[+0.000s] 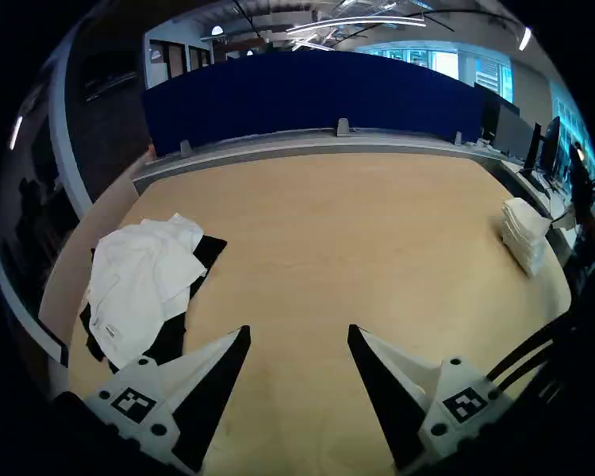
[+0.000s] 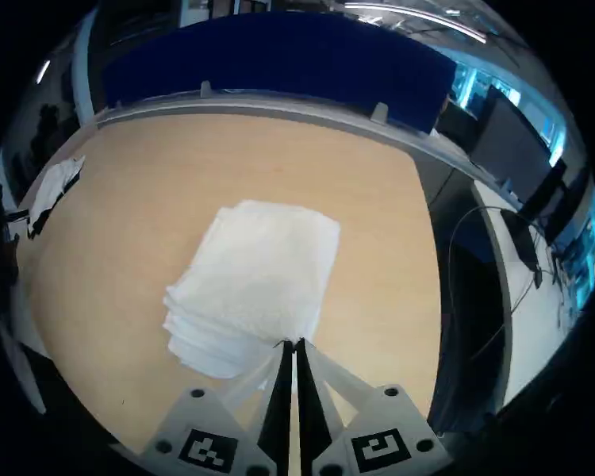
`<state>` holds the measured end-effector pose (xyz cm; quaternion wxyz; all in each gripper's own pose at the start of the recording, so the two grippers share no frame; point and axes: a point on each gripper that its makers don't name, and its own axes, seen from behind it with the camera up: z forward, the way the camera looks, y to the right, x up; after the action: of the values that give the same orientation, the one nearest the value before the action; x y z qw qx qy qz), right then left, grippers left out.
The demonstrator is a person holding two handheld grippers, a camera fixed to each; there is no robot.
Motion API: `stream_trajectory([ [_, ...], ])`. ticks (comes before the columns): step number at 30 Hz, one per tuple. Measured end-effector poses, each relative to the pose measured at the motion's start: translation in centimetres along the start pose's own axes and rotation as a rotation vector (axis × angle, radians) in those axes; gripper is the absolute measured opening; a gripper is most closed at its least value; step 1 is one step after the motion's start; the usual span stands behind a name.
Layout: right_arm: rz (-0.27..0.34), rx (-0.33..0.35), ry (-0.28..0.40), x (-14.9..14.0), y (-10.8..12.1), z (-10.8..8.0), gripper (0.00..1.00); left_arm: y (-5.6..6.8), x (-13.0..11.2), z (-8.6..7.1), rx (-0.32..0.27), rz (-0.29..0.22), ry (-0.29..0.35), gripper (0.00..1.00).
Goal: Fold towel
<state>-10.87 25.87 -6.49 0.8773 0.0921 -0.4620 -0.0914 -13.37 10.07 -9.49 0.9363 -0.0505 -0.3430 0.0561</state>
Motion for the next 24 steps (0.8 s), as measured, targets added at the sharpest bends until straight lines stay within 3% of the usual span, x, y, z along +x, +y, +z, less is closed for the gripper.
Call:
stream_trajectory([
  [12,0.096,-0.037,-0.067,-3.7,0.4,2.3,0.03,0.2,0.2,-0.2,0.003,0.011,0.004,0.91],
  [18,0.139,-0.050,-0.069,-3.8,0.9,2.8,0.03,0.2,0.2,-0.2,0.001,0.012,0.006,0.91],
  [24,0.129,-0.056,-0.070,-3.7,0.8,2.7,0.03,0.1,0.0,-0.4,0.002,0.013,0.005,0.91],
])
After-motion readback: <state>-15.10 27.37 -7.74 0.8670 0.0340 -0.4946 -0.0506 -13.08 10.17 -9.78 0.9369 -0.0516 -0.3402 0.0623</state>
